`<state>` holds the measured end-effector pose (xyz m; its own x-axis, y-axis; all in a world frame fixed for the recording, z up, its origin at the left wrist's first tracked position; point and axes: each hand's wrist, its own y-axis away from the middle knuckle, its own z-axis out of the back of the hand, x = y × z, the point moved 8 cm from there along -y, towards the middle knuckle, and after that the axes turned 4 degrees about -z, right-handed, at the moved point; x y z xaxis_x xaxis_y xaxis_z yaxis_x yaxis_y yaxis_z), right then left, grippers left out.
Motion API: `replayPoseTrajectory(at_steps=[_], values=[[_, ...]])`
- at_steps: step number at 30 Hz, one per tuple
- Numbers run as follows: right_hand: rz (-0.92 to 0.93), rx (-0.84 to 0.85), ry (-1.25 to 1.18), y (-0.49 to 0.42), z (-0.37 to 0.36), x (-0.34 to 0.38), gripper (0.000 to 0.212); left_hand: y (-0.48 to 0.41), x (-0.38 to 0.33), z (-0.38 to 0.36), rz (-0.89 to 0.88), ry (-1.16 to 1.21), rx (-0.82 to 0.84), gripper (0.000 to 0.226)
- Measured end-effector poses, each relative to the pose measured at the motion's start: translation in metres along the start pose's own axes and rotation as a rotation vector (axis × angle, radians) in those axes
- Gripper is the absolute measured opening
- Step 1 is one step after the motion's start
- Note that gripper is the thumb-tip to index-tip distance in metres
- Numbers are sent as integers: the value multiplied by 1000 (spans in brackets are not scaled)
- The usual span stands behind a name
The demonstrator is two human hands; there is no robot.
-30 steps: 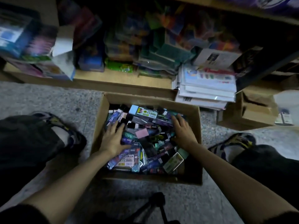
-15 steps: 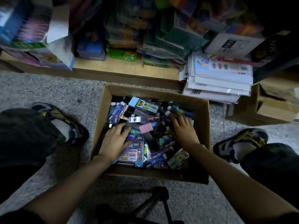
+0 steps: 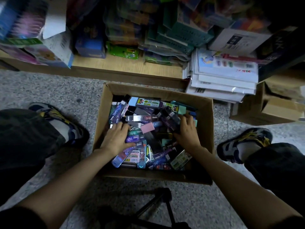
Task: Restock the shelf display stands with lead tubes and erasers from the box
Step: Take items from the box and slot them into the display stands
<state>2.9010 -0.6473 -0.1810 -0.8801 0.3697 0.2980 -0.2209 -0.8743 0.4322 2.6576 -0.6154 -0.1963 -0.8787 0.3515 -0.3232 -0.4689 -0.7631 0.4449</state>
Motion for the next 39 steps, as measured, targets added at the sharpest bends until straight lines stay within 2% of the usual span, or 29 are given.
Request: replayPoseTrajectory(at_steps=[4,8,10,12,16,21,25,29,34,36,39], values=[[-34,84,-178,-6,-1,-1,72,2,6,-9,55,128,12,60],[-139,272,-399,-14,-6,-3,78,5,13,-6,90,341,-54,53],[-199,280,-535,-16,-6,0,69,9,18,-4,127,444,-91,52],[-277,218,-642,-20,-4,1,56,14,24,-5,171,554,-106,47],[-282,122,-458,-30,-2,10,57,20,24,-12,144,608,-69,43],[-268,141,-373,-29,-4,20,52,13,29,-22,259,563,22,48],[-274,125,-411,-19,-5,16,50,14,32,-28,243,476,109,36],[-288,189,-526,-10,-8,13,29,20,28,-21,185,474,-3,32],[-285,206,-573,-2,-4,12,34,33,24,10,263,470,-288,34],[-300,188,-647,5,2,11,31,32,24,21,305,605,-356,35],[-331,166,-913,20,14,13,19,27,3,28,279,1036,-290,25]])
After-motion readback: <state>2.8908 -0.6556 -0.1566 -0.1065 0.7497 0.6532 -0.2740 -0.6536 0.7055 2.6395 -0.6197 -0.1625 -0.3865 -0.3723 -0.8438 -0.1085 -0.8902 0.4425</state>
